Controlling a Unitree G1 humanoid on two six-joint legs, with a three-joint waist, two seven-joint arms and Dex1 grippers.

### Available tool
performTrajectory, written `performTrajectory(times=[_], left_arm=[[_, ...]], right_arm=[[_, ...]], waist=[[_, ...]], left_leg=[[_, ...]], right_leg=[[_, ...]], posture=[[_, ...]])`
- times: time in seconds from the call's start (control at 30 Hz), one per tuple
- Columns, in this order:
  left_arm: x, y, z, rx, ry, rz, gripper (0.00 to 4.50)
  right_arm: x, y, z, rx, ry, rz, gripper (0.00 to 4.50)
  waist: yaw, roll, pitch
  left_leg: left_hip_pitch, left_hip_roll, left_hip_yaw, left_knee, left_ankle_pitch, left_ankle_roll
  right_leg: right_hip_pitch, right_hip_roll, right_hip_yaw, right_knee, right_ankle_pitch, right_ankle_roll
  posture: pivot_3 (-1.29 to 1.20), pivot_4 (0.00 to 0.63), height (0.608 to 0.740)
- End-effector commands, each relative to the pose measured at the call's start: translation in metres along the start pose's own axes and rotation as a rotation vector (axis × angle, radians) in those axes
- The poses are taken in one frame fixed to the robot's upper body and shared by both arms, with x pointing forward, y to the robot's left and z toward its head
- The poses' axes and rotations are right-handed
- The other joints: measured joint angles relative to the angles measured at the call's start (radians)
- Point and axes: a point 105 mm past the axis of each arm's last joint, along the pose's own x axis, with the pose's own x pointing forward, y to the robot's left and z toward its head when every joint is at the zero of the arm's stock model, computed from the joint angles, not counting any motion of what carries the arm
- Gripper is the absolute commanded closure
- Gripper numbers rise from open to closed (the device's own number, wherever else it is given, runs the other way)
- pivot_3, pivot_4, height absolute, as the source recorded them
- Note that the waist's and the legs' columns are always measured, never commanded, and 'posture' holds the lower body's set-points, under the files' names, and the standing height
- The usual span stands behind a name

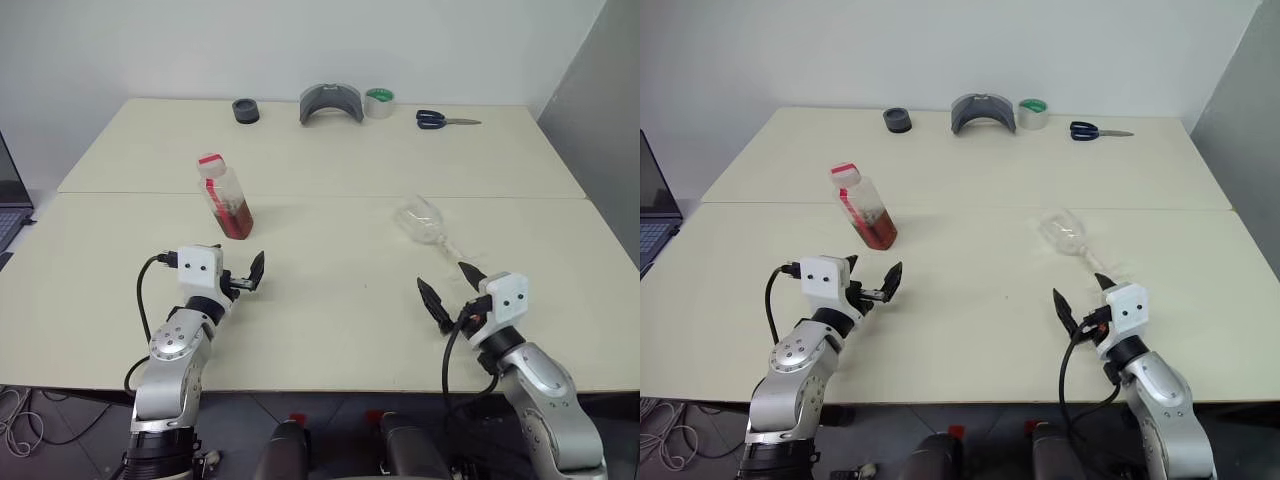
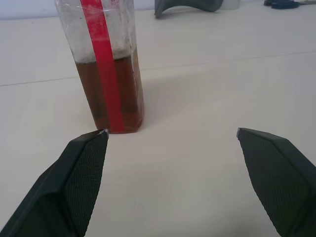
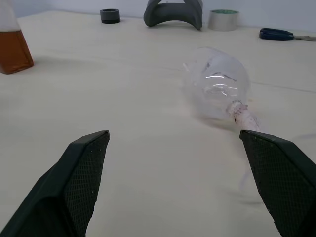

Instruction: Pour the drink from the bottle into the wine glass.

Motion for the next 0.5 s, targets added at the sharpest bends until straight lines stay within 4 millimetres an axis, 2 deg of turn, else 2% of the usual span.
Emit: performTrajectory(times=[0.03,0.23,0.5], left_arm=[[-0.002,0.009,0.010,0.019,-0.029,0.002,0.02],[0.001,0.017,0.009,0.019,-0.018,0.002,0.02],[0.011,0.037,0.020,0.047,-0.026,0.015,0.02]], right_arm=[[0.002,0.019,0.027,-0.006,-0.057,0.168,0.00],[0.011,0.041,0.054,0.008,-0.054,0.380,0.00],[0.024,0.054,0.063,-0.009,-0.031,0.468,0.00]], waist=[[0.000,0.000,0.000],[0.000,0.000,0.000],[0.001,0.000,0.000]], left_leg=[[0.000,0.000,0.000,0.000,0.000,0.000],[0.000,0.000,0.000,0.000,0.000,0.000],[-0.001,0.000,-0.001,0.000,0.000,0.000]], right_leg=[[0.000,0.000,0.000,0.000,0.000,0.000],[0.000,0.000,0.000,0.000,0.000,0.000],[0.000,0.000,-0.001,-0.001,0.000,0.000]], posture=[[0.00,0.150,0.740],[0.00,0.150,0.740],[0.00,0.150,0.740]])
